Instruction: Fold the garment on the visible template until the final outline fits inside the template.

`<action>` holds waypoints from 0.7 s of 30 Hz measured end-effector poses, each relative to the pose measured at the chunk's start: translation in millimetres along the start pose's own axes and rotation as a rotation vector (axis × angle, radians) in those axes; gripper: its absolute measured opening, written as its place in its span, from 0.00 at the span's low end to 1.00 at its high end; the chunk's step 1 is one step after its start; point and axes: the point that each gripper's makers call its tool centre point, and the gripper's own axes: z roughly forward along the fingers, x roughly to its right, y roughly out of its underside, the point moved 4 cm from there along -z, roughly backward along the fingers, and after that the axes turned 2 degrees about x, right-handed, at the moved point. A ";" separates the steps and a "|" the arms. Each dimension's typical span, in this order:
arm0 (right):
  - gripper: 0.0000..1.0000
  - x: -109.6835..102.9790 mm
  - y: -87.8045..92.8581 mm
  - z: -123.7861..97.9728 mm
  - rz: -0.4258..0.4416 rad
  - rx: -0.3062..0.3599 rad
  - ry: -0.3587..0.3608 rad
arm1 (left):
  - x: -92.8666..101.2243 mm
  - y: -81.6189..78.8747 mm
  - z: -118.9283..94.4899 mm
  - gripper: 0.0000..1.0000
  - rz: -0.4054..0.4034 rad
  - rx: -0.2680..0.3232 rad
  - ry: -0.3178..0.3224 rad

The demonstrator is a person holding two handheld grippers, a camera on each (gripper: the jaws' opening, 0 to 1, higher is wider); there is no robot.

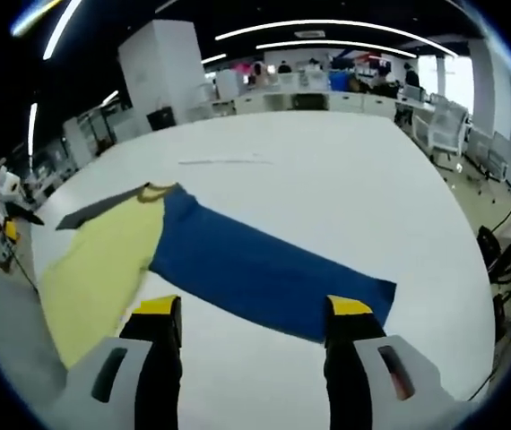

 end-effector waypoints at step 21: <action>0.45 94.9 11.2 16.7 0.036 -0.080 0.152 | -6.6 4.0 12.9 0.92 -0.016 -0.048 -0.013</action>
